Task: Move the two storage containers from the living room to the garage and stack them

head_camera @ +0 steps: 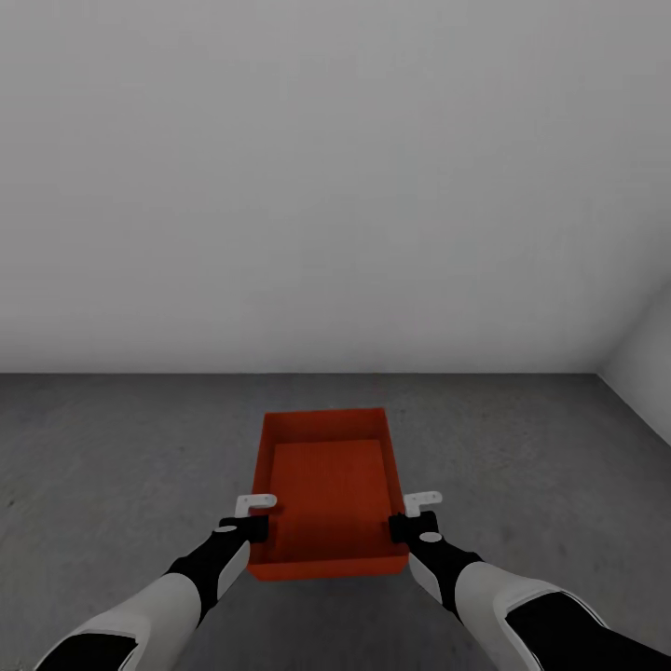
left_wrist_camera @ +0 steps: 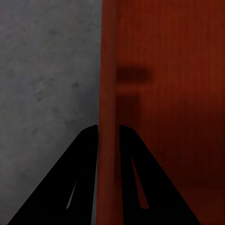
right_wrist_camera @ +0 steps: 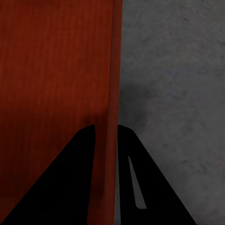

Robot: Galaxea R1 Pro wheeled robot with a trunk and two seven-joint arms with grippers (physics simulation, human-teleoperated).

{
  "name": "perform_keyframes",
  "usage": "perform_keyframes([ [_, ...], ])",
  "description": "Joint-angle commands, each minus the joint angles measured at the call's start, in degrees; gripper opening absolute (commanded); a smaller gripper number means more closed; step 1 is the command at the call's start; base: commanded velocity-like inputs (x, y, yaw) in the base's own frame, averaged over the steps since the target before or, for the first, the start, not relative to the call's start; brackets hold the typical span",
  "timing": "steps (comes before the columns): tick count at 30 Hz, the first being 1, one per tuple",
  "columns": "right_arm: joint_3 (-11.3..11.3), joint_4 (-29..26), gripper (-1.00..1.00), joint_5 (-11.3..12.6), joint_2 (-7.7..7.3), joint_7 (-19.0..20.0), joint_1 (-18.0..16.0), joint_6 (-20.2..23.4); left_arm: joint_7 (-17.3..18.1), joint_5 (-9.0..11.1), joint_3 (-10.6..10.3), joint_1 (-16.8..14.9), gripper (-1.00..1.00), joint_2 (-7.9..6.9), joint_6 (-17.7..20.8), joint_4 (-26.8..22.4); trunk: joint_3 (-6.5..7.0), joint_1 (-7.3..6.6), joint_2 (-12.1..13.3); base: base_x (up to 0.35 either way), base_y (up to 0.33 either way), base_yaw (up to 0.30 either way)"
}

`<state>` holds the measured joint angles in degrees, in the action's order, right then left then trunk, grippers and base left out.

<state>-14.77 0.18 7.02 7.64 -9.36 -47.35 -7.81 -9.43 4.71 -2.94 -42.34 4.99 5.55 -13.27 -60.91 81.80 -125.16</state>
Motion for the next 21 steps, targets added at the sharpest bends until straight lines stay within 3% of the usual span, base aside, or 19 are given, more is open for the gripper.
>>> perform_keyframes([
  [1, 4.8, 0.1, -1.00, 0.4, 1.06, 0.8, 0.0, -0.1, -1.9, -1.0, 2.2, 0.0, -1.00, 0.02, 0.2, -0.4, -0.14, -0.01, 0.0, 0.000, 0.000, 0.000],
  [21, 4.7, 0.1, -1.00, 0.3, 0.81, 0.9, 0.0, -0.5, -1.9, -0.9, 2.2, 0.0, -1.00, 0.02, 0.2, -0.4, -1.44, -0.01, 0.0, 0.000, 0.000, 0.000],
])
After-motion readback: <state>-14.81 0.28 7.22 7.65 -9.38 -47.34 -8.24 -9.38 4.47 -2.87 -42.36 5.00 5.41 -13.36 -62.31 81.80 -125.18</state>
